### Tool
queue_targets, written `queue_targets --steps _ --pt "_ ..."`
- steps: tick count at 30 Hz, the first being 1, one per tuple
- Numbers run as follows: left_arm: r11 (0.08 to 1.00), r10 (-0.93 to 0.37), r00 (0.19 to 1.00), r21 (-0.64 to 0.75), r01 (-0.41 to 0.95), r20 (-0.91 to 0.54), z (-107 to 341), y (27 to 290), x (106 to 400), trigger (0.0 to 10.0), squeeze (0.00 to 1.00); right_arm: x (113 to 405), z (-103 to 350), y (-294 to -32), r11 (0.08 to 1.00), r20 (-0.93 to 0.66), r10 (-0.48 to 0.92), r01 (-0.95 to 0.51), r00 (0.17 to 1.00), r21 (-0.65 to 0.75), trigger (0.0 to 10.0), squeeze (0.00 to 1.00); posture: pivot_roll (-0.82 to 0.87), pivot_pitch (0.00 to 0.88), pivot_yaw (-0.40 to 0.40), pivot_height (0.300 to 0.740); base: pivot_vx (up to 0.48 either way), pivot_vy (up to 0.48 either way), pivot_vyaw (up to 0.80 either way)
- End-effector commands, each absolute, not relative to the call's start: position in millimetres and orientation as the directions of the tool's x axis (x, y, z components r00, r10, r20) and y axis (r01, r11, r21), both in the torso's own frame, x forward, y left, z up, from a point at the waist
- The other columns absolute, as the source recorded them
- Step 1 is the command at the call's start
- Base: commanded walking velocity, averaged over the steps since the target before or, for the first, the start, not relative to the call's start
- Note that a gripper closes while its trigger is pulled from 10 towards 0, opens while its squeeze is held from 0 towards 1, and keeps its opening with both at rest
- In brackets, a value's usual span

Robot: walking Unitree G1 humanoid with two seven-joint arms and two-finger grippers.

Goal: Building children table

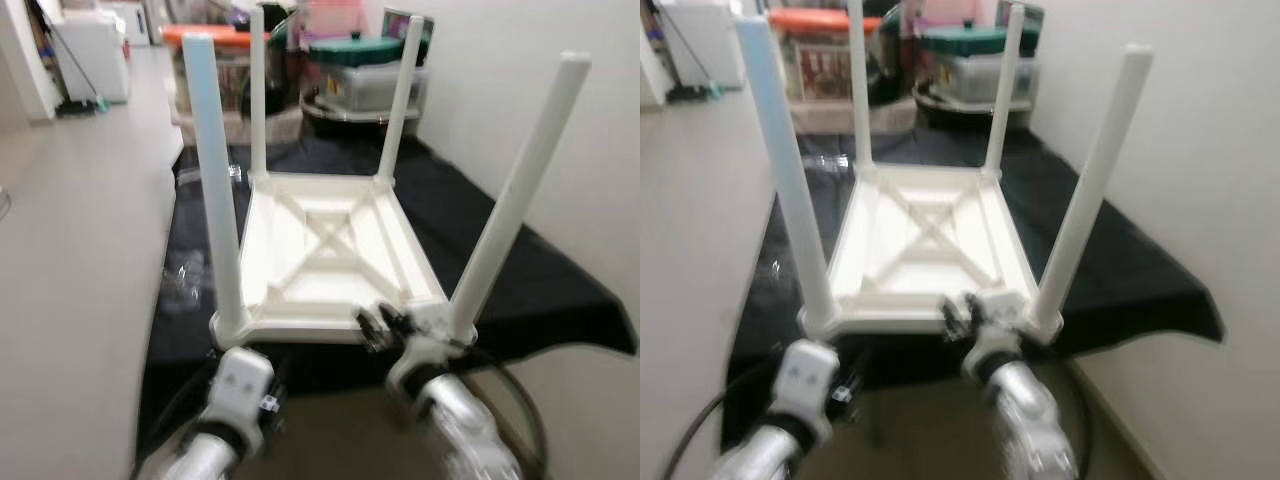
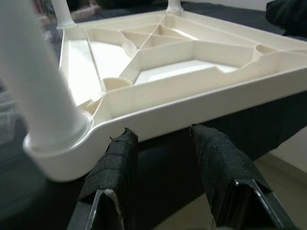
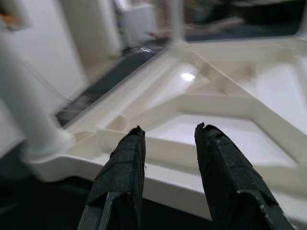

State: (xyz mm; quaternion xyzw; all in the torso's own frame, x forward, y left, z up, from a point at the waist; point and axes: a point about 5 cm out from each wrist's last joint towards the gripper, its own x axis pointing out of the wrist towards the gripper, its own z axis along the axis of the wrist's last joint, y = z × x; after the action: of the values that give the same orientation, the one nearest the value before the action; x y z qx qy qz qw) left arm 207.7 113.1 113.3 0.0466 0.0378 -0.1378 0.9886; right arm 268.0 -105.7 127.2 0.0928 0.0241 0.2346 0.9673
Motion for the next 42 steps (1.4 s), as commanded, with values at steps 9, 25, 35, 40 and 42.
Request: queue_targets --steps 9,25,35,40,42 --pt "0.957 -0.278 0.955 0.057 0.285 -0.102 110.3 111.0 206.5 10.0 0.0 256.4 135.4 -118.8 0.803 0.015 0.571 -0.562 0.821 0.198 10.0 0.0 0.08 0.031 -0.084 0.74 0.0 0.0 0.0" --pt "0.955 -0.285 0.952 0.053 0.291 -0.109 108.0 112.2 208.7 10.0 0.0 240.6 152.1 -165.4 0.989 0.081 0.128 -0.122 0.988 -0.081 10.0 1.0 0.07 0.034 -0.067 0.74 0.0 0.0 0.0" --pt "0.953 -0.284 0.953 0.08 0.293 -0.109 107.4 114.3 209.1 10.0 0.0 255.1 158.9 -174.3 0.995 0.096 0.011 -0.002 0.995 -0.095 10.0 0.0 0.07 0.03 -0.065 0.74 0.0 -0.12 0.0" --pt "0.953 -0.284 0.952 0.081 0.293 -0.111 106.9 114.3 208.5 10.0 0.0 264.7 160.9 -176.1 0.997 0.101 -0.04 0.047 0.994 -0.068 10.0 0.0 0.08 0.028 -0.07 0.74 0.0 -0.452 0.0" --pt "0.951 -0.289 0.95 0.077 0.299 -0.113 106.5 113.7 208.3 10.0 0.0 268.6 162.7 -176.4 0.997 0.105 -0.05 0.056 0.993 -0.053 10.0 0.0 0.08 0.024 -0.072 0.74 0.0 -0.454 0.0"
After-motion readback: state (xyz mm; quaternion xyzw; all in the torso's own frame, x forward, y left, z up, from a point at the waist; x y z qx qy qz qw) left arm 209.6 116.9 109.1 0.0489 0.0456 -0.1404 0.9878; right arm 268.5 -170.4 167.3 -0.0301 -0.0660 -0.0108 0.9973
